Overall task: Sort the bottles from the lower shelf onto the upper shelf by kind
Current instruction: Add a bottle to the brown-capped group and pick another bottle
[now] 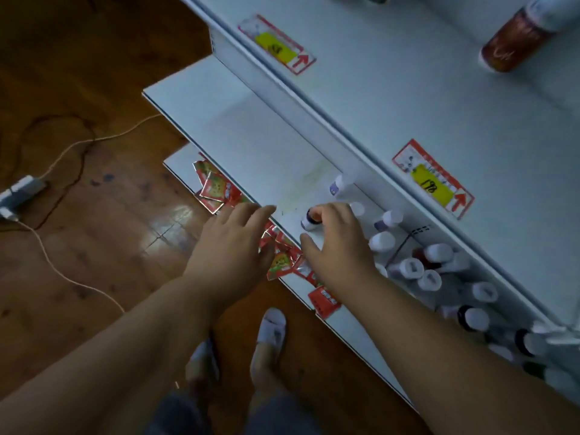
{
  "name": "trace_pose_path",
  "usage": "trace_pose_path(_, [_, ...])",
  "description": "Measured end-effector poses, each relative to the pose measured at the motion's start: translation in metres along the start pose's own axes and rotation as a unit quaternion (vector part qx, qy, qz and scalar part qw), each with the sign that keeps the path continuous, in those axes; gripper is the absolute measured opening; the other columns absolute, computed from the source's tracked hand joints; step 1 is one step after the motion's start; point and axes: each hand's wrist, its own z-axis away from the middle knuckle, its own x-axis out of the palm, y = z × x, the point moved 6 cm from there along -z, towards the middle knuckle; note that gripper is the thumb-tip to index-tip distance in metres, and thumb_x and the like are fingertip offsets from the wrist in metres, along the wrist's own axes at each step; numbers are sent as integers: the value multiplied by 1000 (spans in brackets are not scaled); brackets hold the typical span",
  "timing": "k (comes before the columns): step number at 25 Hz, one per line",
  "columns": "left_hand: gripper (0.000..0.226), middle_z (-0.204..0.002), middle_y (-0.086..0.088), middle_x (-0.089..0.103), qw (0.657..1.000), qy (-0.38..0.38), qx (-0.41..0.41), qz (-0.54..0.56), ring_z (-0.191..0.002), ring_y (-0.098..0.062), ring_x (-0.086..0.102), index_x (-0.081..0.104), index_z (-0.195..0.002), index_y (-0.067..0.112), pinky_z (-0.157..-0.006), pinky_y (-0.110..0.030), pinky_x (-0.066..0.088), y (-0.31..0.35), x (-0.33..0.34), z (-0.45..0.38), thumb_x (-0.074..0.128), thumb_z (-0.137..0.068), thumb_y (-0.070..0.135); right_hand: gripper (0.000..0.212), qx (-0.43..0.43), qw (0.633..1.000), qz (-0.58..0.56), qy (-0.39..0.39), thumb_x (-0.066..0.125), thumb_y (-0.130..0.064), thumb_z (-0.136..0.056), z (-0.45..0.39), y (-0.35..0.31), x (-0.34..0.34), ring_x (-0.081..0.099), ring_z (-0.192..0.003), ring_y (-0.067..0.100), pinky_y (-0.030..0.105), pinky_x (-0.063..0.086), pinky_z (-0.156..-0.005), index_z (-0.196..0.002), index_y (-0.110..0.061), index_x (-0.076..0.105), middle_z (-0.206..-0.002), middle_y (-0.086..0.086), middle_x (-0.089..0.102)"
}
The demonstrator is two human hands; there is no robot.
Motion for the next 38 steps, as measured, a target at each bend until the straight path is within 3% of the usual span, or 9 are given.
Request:
trace_pose_path(8, [63, -146, -7, 44, 989, -98, -38, 100, -133, -28, 42, 36, -147, 24, -107, -43, 38, -64, 171, -67, 53, -93, 49, 52, 105, 985, 134, 11, 61, -31, -94, -83, 95, 124, 45, -121, 31, 33, 45, -96, -138, -15, 39, -144, 14, 33])
trace_pose_path(16, [68, -147, -6, 42, 990, -123, 14, 71, -135, -28, 39, 33, -148, 26, -108, -46, 36, -83, 210, -85, 53, -90, 56, 45, 81, 984, 138, 77, 66, -10, -89, -118, 134, 173, 52, -112, 35, 39, 49, -97, -131, -13, 50, -140, 17, 36])
trace_pose_path(19, [65, -144, -3, 45, 975, -95, -73, 187, -131, -21, 43, 38, -145, 26, -104, -40, 40, -96, 179, -74, 52, -90, 58, 54, 149, 985, -75, 48, 72, -16, -87, -108, 113, 158, 55, -111, 18, 28, 48, -95, -133, -21, 43, -133, 8, 45])
trace_pose_path(21, [61, -137, 3, 52, 930, -73, -163, 321, -123, -14, 50, 43, -142, 26, -98, -36, 45, -99, 135, -54, 53, -90, 56, 57, 188, 947, -259, -6, 77, -18, -83, -83, 72, 144, 61, -101, 15, 25, 54, -87, -126, -26, 40, -121, 4, 55])
trace_pose_path(24, [53, -122, 8, 61, 851, -65, -260, 452, -106, -7, 60, 54, -129, 30, -89, -33, 51, -103, 60, -13, 48, -89, 65, 51, 167, 861, -472, -90, 78, -9, -75, -48, -12, 112, 66, -87, 19, 35, 58, -75, -111, -26, 47, -104, 7, 60])
trace_pose_path(27, [83, -113, 9, 68, 825, -87, -287, 479, -103, -17, 65, 64, -119, 36, -90, -47, 52, -111, -18, 34, 34, -67, 93, 46, 148, 723, -656, -158, 70, 0, -71, -18, -104, 69, 65, -80, 18, 36, 53, -75, -109, -19, 54, -97, 6, 61])
trace_pose_path(29, [90, -107, 7, 72, 816, -71, -296, 492, -103, -23, 66, 71, -108, 39, -87, -45, 50, -123, -68, 47, 27, -57, 99, 45, 111, 681, -700, -186, 65, 0, -73, -14, -159, 36, 63, -83, 21, 43, 50, -85, -114, -18, 59, -95, 5, 63])
trace_pose_path(33, [75, -98, 10, 74, 831, -68, -276, 478, -92, -12, 67, 75, -85, 42, -81, -34, 48, -132, -161, 42, 24, -64, 93, 43, 45, 678, -715, -167, 63, -4, -75, -27, -244, -27, 65, -85, 25, 50, 52, -88, -115, -21, 61, -98, 12, 62])
trace_pose_path(38, [82, -110, 20, 66, 864, -22, -163, 476, -99, 4, 63, 60, -124, 38, -88, -22, 44, -120, -260, 12, 19, -72, 86, 42, -6, 658, -738, -149, 64, -5, -77, -59, -314, -86, 66, -101, 41, 60, 53, -90, -118, -9, 54, -106, 22, 64])
